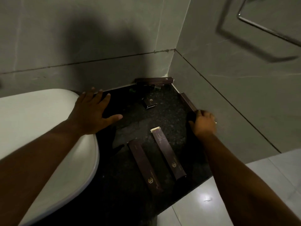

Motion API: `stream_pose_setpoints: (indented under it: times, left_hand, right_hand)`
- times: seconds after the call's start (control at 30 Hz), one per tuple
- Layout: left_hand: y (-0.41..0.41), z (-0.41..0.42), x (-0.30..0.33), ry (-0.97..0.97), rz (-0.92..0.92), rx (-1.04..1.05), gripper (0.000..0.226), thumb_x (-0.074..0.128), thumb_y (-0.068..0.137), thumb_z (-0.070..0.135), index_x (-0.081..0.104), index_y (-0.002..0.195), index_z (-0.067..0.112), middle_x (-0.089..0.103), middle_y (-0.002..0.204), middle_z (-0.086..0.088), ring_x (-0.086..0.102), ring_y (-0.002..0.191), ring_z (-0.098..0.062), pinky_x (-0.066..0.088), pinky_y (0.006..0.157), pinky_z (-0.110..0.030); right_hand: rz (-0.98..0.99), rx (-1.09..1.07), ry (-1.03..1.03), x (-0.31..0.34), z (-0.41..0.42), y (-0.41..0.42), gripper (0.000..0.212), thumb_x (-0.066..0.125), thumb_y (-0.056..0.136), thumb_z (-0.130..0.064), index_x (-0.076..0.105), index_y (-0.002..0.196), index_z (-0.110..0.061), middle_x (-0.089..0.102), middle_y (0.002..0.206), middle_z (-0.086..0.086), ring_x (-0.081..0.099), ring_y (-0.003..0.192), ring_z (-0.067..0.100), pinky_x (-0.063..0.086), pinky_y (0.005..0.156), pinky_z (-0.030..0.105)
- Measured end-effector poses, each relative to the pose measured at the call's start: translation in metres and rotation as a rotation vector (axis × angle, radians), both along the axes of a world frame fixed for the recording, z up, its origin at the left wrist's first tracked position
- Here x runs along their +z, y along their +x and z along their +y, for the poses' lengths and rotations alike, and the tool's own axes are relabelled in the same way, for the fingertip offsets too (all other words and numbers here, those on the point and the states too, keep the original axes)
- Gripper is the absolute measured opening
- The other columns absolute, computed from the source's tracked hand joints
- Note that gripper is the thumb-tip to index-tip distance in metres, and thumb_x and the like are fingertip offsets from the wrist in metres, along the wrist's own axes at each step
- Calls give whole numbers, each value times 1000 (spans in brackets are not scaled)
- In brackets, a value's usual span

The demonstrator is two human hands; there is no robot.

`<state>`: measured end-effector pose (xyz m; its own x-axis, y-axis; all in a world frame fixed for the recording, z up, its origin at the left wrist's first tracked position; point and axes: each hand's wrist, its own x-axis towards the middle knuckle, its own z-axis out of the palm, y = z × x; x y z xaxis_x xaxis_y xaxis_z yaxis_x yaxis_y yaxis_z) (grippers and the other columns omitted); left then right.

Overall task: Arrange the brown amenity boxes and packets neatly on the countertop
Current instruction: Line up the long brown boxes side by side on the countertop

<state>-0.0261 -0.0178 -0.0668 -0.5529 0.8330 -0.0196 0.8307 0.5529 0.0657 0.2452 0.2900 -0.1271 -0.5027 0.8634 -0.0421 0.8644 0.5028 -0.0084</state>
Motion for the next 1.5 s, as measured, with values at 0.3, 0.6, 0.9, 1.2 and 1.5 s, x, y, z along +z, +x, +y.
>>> stream_pose_setpoints:
  times: [0.3, 0.6, 0.9, 1.2, 1.5]
  left_hand:
    - [-2, 1, -1, -33, 19, -10, 113, 1, 66, 93, 14, 154, 22, 13, 163, -9, 1, 150, -31, 4, 121, -50]
    - [1, 0, 2, 7, 17, -21, 111, 4, 69, 91, 21, 152, 19, 18, 162, -12, 8, 149, -33, 7, 119, -52]
    - [1, -1, 2, -10, 25, -31, 110, 6, 70, 90, 21, 152, 18, 19, 161, -14, 11, 148, -34, 9, 119, -53]
    - [3, -2, 4, 2, 35, -37, 108, 9, 72, 87, 24, 151, 15, 22, 160, -16, 13, 148, -36, 10, 118, -53]
    - [1, -1, 2, -27, 17, -19, 110, 7, 69, 90, 19, 152, 19, 17, 162, -14, 8, 149, -35, 8, 119, -52]
  right_hand:
    - [559, -97, -464, -7, -8, 24, 28, 52, 96, -26, 61, 119, -15, 66, 114, 14, 62, 101, 30, 51, 85, 41]
    - [321, -193, -117, -37, -66, 73, 64, 48, 89, -57, 47, 137, -16, 49, 133, 14, 43, 125, 31, 40, 103, 50]
    - [447, -224, -157, -37, -77, 63, 44, 66, 82, -42, 61, 119, -18, 56, 120, 9, 50, 111, 26, 44, 92, 40]
    - [496, -233, -165, -48, -116, 93, 45, 69, 79, -41, 61, 118, -19, 58, 116, 6, 47, 111, 22, 37, 88, 31]
    - [429, 114, 125, -34, -172, 74, 71, 53, 76, -69, 58, 124, -18, 58, 113, 4, 49, 103, 22, 41, 80, 30]
